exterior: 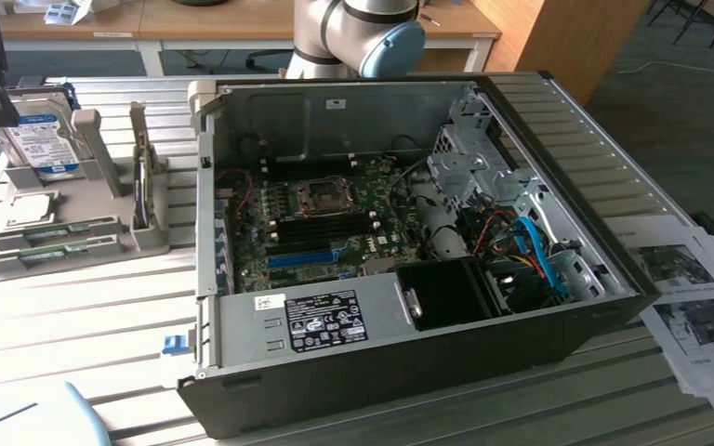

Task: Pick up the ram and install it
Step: 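Pick up the ram and move it above insertion slot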

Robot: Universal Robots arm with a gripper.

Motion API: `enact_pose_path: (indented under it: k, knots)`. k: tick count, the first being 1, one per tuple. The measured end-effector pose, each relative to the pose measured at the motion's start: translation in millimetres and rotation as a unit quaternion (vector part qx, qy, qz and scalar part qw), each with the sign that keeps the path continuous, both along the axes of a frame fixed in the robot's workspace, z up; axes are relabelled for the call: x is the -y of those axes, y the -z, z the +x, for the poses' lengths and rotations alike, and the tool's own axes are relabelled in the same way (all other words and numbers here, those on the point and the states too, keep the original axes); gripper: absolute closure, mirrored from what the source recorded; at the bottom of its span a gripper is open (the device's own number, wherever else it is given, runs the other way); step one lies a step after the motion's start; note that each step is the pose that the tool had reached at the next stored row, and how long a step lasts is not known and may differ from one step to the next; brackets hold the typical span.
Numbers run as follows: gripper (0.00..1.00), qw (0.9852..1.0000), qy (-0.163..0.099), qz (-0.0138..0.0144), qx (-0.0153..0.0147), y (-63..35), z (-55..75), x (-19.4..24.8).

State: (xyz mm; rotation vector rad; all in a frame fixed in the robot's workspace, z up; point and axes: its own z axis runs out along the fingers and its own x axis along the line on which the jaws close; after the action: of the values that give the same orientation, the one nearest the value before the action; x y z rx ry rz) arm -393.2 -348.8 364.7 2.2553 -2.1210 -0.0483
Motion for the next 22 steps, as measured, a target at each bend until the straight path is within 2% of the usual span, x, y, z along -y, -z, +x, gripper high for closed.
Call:
enact_pose_path:
  k: [4, 7, 14, 22]
  knots:
    - [0.9, 1.0, 0.0, -0.0039, 0.0, 7.2, 0.0, 0.0]
    - [0.9, 1.0, 0.0, -0.0056, -0.0001, 12.7, 0.0, 0.0]
    - [0.9, 1.0, 0.0, -0.0085, 0.0, 25.3, 0.0, 0.0]
    - [0.9, 0.9999, 0.0, -0.0107, -0.0001, 39.9, 0.0, 0.0]
